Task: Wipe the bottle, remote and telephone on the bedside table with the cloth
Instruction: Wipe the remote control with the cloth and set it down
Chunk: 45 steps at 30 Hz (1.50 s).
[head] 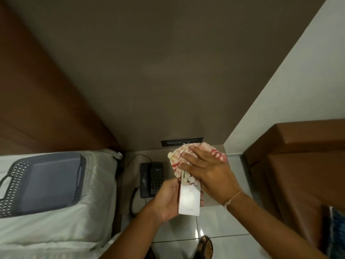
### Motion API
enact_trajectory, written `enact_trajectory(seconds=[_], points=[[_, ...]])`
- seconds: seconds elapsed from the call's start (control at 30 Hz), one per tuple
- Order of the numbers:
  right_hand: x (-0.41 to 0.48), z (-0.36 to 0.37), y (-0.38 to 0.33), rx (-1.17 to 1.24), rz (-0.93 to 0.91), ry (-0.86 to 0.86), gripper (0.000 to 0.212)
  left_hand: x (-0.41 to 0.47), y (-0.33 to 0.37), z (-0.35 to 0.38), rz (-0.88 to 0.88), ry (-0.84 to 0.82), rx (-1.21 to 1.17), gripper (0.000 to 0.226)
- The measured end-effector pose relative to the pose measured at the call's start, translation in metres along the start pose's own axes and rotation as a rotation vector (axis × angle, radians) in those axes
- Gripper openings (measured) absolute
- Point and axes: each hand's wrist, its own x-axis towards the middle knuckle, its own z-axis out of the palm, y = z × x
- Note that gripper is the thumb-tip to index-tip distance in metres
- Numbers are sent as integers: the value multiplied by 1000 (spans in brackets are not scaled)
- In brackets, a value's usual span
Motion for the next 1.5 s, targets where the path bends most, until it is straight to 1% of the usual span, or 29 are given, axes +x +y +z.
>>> enact_trajectory(seconds=[0.03, 0.1, 0.2, 0.27, 0.33, 0.4, 0.47, 0.5, 0.57, 0.63, 0.7, 0.73, 0.8, 0.9, 0.97, 1.0, 1.03, 1.1, 1.13, 1.17, 1.23, 1.3, 1.37, 1.43, 1.5], points=[[1, 0, 0, -43, -31, -51, 62, -6, 1, 3, 2, -15, -22, 45], [-3, -2, 5, -22, -38, -136, 71, -14, 2, 6, 10, -32, -43, 51], [-19, -11, 15, 21, 25, -193, 69, -23, 3, 4, 30, -24, -50, 61], [-31, -20, 25, 24, 90, -202, 68, -29, 2, 0, 53, -25, -58, 62], [-40, -33, 35, 122, 213, -162, 66, -31, 1, -2, 76, -45, -69, 60], [-36, -48, 38, 235, 335, -48, 57, -33, 1, 2, 86, -49, -74, 57], [-18, -54, 29, 268, 370, 58, 55, -31, 2, 7, 85, -39, -77, 56], [-5, -55, 21, 257, 347, 75, 57, -30, 3, 12, 83, -25, -71, 56], [17, -49, 3, 218, 266, 30, 58, -25, 6, 18, 83, -9, -57, 54], [26, -37, -11, 193, 214, -36, 61, -22, 10, 22, 116, 13, -62, 43], [21, -32, -24, 196, 201, -48, 62, -20, 16, 22, 140, 21, -95, 35], [15, -33, -32, 201, 185, -44, 62, -21, 20, 20, 146, 29, -121, 36], [-2, -34, -47, 178, 117, -53, 66, -21, 28, 16, 129, 39, -162, 44], [-36, -30, -67, 155, -2, -190, 83, -18, 39, 9, 137, 79, -148, 58], [-56, -32, -68, 181, -48, -232, 87, -16, 45, 9, 171, 77, -152, 56], [-62, -36, -66, 214, -44, -226, 83, -15, 48, 9, 175, 80, -165, 55], [-62, -44, -66, 281, -7, -199, 75, -14, 50, 8, 174, 86, -172, 55], [-58, -63, -57, 401, 110, -45, 55, -11, 51, 4, 181, 74, -150, 57], [-51, -71, -49, 411, 174, 34, 48, -12, 50, 4, 179, 69, -125, 58], [-42, -77, -40, 407, 250, 96, 45, -12, 47, 3, 171, 61, -98, 58], [-17, -81, -22, 399, 386, 165, 45, -12, 39, 3, 143, 77, -68, 53], [10, -72, -10, 340, 435, 151, 46, -10, 29, 5, 122, 59, -68, 51], [31, -54, -12, 253, 400, 49, 46, -7, 23, 11, 121, 41, -74, 44], [34, -38, -25, 268, 374, -34, 49, -3, 22, 15, 133, 39, -82, 36], [19, -30, -43, 297, 372, -40, 57, 1, 23, 11, 122, 60, -125, 39]])
